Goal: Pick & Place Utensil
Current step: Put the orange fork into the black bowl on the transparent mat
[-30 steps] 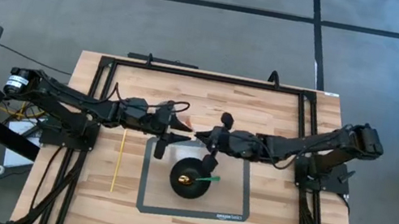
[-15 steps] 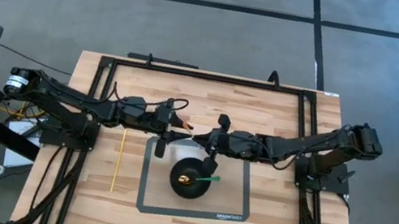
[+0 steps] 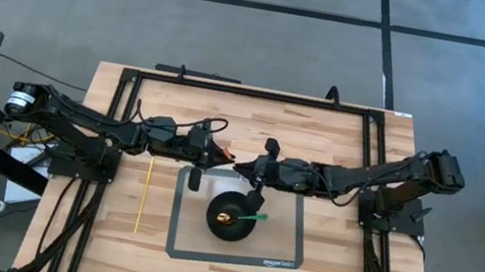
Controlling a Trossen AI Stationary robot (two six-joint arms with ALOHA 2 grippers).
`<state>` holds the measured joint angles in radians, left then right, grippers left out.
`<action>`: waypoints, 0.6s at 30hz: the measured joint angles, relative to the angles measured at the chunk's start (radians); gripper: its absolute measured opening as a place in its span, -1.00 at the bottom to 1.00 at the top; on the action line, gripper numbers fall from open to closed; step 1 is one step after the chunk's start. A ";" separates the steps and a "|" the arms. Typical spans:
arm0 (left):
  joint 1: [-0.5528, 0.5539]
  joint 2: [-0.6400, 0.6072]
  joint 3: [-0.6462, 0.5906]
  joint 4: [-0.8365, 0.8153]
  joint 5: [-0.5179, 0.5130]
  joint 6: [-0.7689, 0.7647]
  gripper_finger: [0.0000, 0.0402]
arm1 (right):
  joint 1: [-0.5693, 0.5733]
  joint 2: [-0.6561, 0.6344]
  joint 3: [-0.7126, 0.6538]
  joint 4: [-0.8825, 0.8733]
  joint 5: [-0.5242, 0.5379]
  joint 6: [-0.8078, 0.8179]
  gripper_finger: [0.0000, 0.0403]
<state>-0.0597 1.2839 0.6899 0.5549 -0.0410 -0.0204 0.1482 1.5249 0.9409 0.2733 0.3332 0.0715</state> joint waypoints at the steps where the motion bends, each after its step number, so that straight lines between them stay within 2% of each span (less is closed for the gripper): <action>1: 0.000 0.000 0.000 0.000 0.001 0.000 -0.82 | 0.000 0.000 0.000 0.000 0.000 -0.001 -0.91; 4: -0.001 0.000 0.000 0.000 0.005 -0.002 -0.78 | 0.000 0.000 0.000 -0.002 -0.001 0.004 -0.86; 10: -0.010 0.000 0.000 0.000 0.007 -0.003 -0.89 | 0.017 0.000 0.000 -0.005 -0.001 -0.004 -0.73; 18: -0.102 0.000 -0.004 -0.012 -0.015 -0.001 -0.87 | 0.063 -0.007 0.000 -0.014 0.000 -0.055 -0.64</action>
<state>-0.1616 1.2839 0.6862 0.5433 -0.0564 -0.0216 0.2111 1.5176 0.9409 0.2588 0.3327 0.0161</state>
